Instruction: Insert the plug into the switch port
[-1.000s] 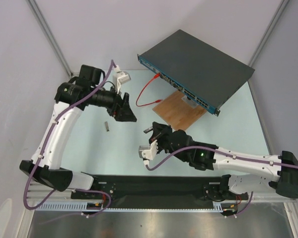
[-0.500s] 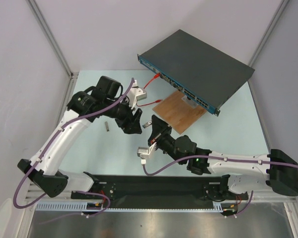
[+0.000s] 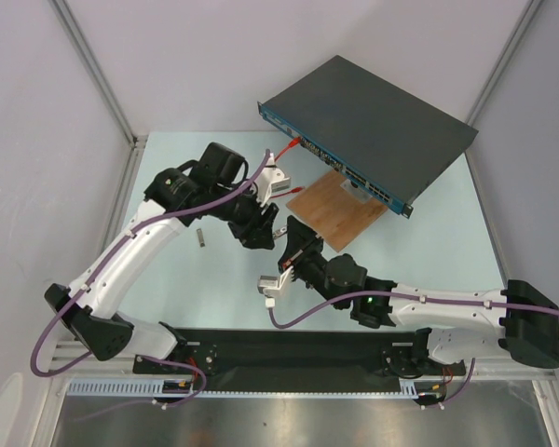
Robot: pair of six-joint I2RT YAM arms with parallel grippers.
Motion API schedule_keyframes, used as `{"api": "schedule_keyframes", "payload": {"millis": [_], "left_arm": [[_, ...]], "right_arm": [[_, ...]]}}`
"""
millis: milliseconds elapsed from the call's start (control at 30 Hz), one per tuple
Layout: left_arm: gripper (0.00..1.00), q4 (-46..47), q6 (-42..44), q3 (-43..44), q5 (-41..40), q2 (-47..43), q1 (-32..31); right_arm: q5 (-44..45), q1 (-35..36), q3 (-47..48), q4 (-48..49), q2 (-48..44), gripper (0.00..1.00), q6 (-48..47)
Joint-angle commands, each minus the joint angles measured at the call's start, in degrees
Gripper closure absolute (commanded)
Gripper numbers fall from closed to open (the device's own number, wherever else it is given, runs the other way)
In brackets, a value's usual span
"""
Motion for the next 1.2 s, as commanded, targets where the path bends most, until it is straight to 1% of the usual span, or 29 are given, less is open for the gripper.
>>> {"api": "schedule_keyframes", "payload": {"millis": [0, 233, 333, 367, 433, 467, 533, 567, 633, 667, 700, 733, 767, 800, 833, 867, 900, 933, 1033, 1133, 1167], "left_arm": [[0.47, 2.71, -0.50, 3.16, 0.40, 0.26, -1.41], [0.48, 2.36, -0.58, 1.93, -0.39, -0.53, -2.65], [0.51, 2.89, -1.55, 1.84, -1.00, -0.18, -2.73], [0.56, 3.15, -1.90, 1.84, -1.52, -0.10, -2.73], [0.62, 3.24, -1.90, 1.75, -2.32, 0.08, -2.73], [0.70, 3.24, -2.16, 1.93, -2.84, 0.08, -2.73], [0.77, 3.59, -2.26, 1.84, -3.28, 0.08, -2.73], [0.85, 3.68, -2.52, 1.84, -3.72, 0.17, -2.73], [0.90, 4.21, -2.61, 1.58, -3.73, 0.43, -2.73], [0.97, 4.38, -2.78, 1.49, -3.64, 0.43, -2.73], [1.00, 4.99, -2.87, 1.23, -3.72, 0.35, -2.82], [1.00, 5.26, -3.13, 1.05, -3.73, 0.17, -2.73], [1.00, 5.52, -3.40, 0.88, -4.07, -0.01, -2.73], [1.00, 6.66, -3.83, 0.18, -4.43, -0.35, -2.65], [0.99, 7.28, -4.36, -0.26, -5.21, -0.88, -2.38], [1.00, 8.07, -4.80, -0.79, -5.48, -2.02, -2.12], [1.00, 9.81, -5.24, -2.10, -5.74, -2.64, -1.94], [1.00, 10.53, -5.68, -2.72, -5.92, -3.34, -1.68], [0.99, 12.82, -6.30, -4.05, -5.66, -4.84, -0.89], [1.00, 14.66, -7.43, -4.49, -6.79, -5.72, -0.36], [1.00, 15.28, -7.70, -4.40, -6.54, -5.89, -0.10]], "right_arm": [[0.53, 0.83, 3.06, 0.72, 0.24, 1.00, 1.47], [1.59, 0.92, 3.59, -0.77, 0.42, 1.00, 2.26], [1.24, 1.18, 3.58, -0.33, 0.51, 1.00, 2.17], [1.15, 1.18, 3.67, -0.42, 0.51, 1.00, 2.17], [1.15, 1.27, 3.67, -0.51, 0.51, 1.00, 2.08], [1.41, 1.27, 3.67, -0.51, 0.60, 1.00, 2.08], [1.59, 1.44, 3.76, -0.51, 0.51, 1.00, 2.08], [1.85, 1.36, 3.85, -0.59, 0.51, 1.00, 2.08], [1.85, 1.45, 3.76, -1.12, 0.51, 1.00, 1.99], [2.03, 1.53, 3.93, -1.38, 0.51, 1.00, 1.99], [2.20, 1.62, 3.94, -2.17, 0.51, 0.95, 1.99], [2.81, 1.54, 4.11, -3.05, 0.42, 0.82, 2.34], [3.25, 1.71, 4.55, -3.93, 0.42, 0.53, 2.78], [3.69, 1.45, 4.73, -5.50, -0.01, 0.39, 3.22], [4.74, 1.27, 5.08, -6.56, -0.28, 0.28, 4.53], [5.10, 1.10, 5.34, -7.79, -0.72, 0.12, 5.24], [5.37, 0.92, 5.52, -10.06, -1.94, 0.05, 6.03], [5.45, 0.75, 5.43, -10.96, -2.74, 0.00, 6.56], [4.67, -0.05, 5.34, -17.45, -6.59, 0.00, 9.54], [2.91, -0.49, 6.82, -25.44, -11.51, 0.00, 16.12], [2.12, -0.75, 7.79, -28.51, -12.92, 0.00, 20.93]]}}
